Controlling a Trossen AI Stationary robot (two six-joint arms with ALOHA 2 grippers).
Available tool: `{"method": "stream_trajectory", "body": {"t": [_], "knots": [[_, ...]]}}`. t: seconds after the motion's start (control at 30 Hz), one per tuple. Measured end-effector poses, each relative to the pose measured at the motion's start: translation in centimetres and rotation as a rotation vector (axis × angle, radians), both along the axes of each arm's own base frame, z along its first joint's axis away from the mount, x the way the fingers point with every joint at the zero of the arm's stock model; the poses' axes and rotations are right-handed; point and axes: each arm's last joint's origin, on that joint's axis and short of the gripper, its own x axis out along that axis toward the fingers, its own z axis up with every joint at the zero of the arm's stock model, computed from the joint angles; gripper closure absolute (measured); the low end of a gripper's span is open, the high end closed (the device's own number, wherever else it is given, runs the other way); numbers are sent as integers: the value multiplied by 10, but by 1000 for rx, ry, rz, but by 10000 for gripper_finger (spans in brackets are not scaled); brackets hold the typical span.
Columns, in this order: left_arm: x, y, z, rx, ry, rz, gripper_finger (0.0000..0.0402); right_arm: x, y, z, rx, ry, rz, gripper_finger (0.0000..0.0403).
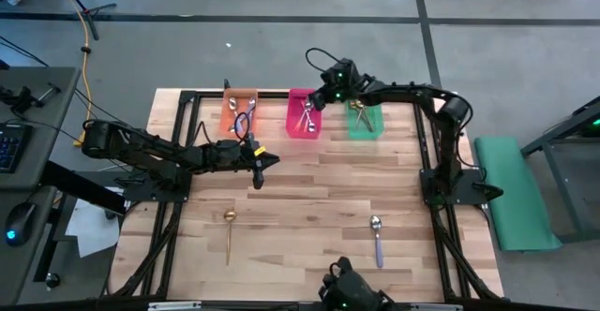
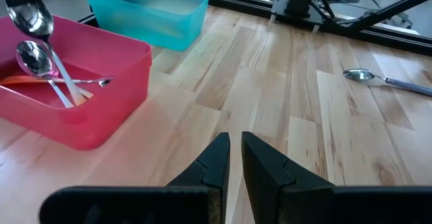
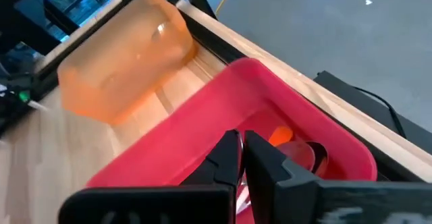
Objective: Sort silverware by color (type)
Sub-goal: Put the orange spoon into the pink bin, then put the purple spoon into the orange bin
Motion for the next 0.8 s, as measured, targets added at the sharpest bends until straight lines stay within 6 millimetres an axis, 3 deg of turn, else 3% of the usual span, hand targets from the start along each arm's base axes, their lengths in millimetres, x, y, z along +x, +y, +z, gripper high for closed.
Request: {"method": "stream_trajectory", "body": {"t": [0.37,0.5,0.67,0.8], "knots": [[0,0,0,1,1,1,369,1,-1,-6,-36,25,19,400],[0,0,0,0,1,1,369,1,-1,-4,-59,29,26,369],[0,0,0,1,2,2,369,-2,2,15,-111,0,40,319],[0,0,0,5,3,1,369,-7,11,39,-163,-4,69,316]]}}
